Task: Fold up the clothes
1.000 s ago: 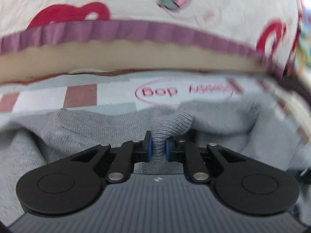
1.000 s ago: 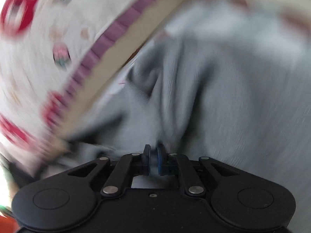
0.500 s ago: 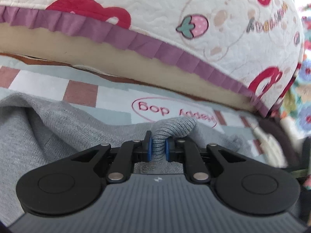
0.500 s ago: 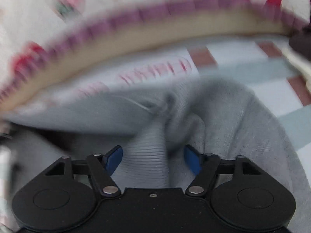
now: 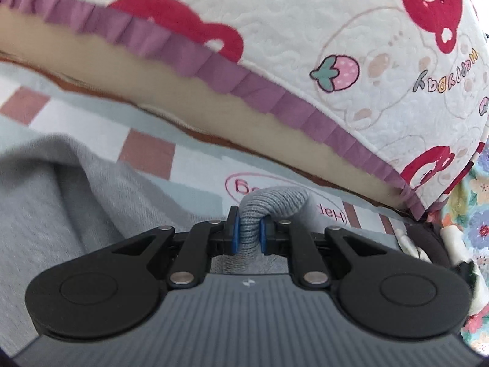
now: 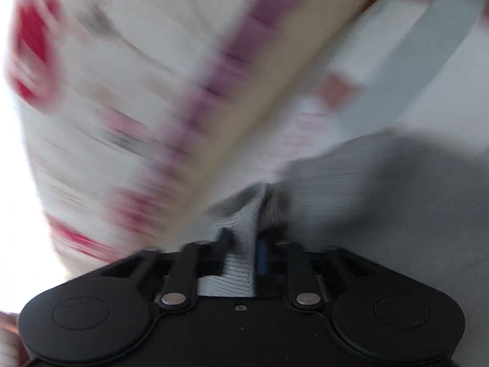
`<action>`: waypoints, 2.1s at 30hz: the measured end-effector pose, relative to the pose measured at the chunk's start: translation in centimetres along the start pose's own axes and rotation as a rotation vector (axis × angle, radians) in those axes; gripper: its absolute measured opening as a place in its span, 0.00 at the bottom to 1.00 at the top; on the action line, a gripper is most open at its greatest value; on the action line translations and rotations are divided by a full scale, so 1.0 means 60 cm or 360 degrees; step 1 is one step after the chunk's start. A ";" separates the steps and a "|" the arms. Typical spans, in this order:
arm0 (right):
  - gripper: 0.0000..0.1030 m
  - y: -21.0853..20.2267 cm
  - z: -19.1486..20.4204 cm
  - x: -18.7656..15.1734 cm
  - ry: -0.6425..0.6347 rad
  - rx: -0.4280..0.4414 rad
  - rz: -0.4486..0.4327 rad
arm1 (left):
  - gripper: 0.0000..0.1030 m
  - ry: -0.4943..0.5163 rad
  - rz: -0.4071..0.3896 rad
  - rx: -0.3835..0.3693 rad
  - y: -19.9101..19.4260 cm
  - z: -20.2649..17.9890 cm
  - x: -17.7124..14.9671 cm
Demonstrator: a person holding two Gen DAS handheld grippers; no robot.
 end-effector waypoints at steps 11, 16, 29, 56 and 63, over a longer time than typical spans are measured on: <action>0.42 -0.036 0.160 -0.020 -0.0793 -0.0418 -0.0240 | 0.11 -0.0015 0.0024 -0.0002 0.006 -0.005 -0.012; 0.57 0.035 0.186 -0.040 -0.0810 -0.0692 -0.0073 | 0.11 -0.0045 0.0023 0.0012 -0.001 -0.004 -0.015; 0.48 0.043 0.129 -0.092 -0.0851 -0.0991 -0.0100 | 0.11 0.0028 0.0034 0.0221 0.001 -0.020 -0.025; 0.12 -0.078 0.143 -0.047 -0.0522 -0.0081 -0.0620 | 0.29 0.0126 -0.0091 0.0199 -0.016 -0.087 0.089; 0.24 0.033 0.249 0.007 -0.0855 -0.0433 -0.0514 | 0.52 0.0034 0.0022 0.0179 -0.056 -0.026 0.114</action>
Point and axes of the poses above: each gripper's, at about its wrist camera, not at the fingertips, and y roughly the way its jaws point, z to its left, x to its top, the point moved 3 cm from there along y, roughly the way its jaws point, and after that the axes turned 3 degrees about -x, right-handed, at the moved point
